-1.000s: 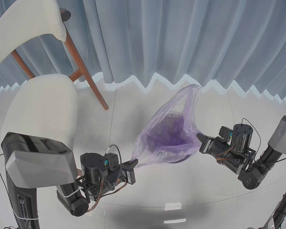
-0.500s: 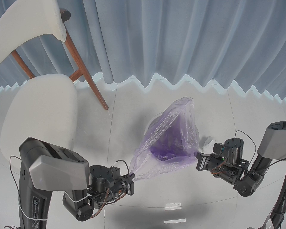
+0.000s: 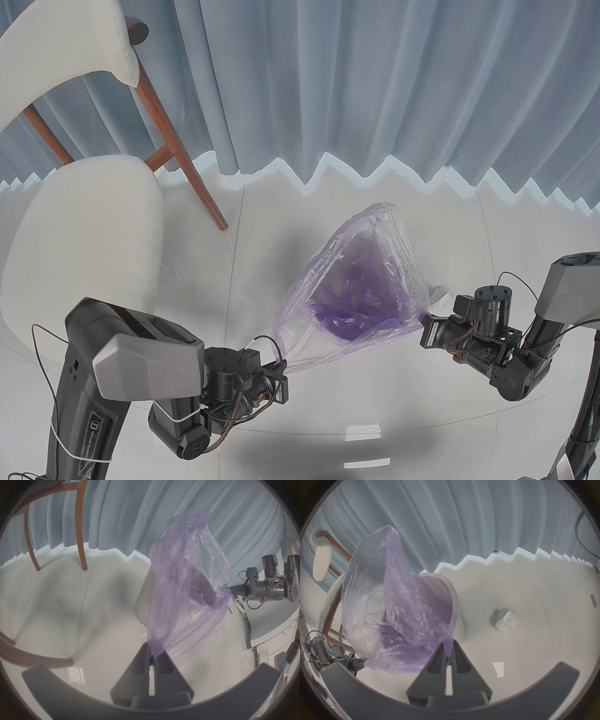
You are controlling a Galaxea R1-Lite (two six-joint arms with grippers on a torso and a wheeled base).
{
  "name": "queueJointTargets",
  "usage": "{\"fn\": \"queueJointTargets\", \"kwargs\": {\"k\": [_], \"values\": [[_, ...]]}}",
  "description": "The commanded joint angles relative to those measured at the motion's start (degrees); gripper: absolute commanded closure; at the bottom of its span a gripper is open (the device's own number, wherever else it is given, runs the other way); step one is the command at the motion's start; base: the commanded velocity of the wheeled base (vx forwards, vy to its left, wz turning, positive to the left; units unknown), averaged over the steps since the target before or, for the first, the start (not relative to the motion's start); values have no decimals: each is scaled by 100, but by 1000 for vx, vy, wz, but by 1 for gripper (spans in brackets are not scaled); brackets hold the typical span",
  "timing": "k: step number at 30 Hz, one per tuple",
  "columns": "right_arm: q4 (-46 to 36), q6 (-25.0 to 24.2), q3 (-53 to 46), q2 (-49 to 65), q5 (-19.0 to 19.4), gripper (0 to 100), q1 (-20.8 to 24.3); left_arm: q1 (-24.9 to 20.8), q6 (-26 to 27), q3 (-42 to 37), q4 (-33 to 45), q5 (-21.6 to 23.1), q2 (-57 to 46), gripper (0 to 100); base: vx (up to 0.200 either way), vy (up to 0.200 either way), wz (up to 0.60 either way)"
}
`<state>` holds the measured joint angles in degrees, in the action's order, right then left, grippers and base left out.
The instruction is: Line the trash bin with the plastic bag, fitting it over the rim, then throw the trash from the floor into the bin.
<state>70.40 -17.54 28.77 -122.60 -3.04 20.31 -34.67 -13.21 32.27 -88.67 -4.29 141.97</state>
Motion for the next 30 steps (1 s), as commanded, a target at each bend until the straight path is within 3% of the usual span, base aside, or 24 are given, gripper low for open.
{"fn": "queueJointTargets", "kwargs": {"k": [1, 5, 13, 14, 20, 30], "values": [[0, 84, 182, -62, -13, 100, -273, -22, -6, 377, 8, -160, 270, 100, 0, 0, 0], [0, 207, 322, -62, -74, 100, -484, -49, -14, 412, -1, -169, 287, 100, 0, 0, 0], [9, 322, 349, -36, -74, 100, -484, -339, -94, 385, -1, -133, 261, 100, 0, 0, 0], [9, 383, 322, -45, -74, 0, -475, -339, -102, 394, -1, -133, 261, 100, 0, 0, 0], [123, 418, 94, 175, -4, 0, -458, -391, -102, 403, -1, -133, 243, 100, 0, 0, 0], [202, 392, -214, 1080, 822, 0, -335, -470, -94, 465, -1, -169, 270, 100, 0, 0, 0]]}}
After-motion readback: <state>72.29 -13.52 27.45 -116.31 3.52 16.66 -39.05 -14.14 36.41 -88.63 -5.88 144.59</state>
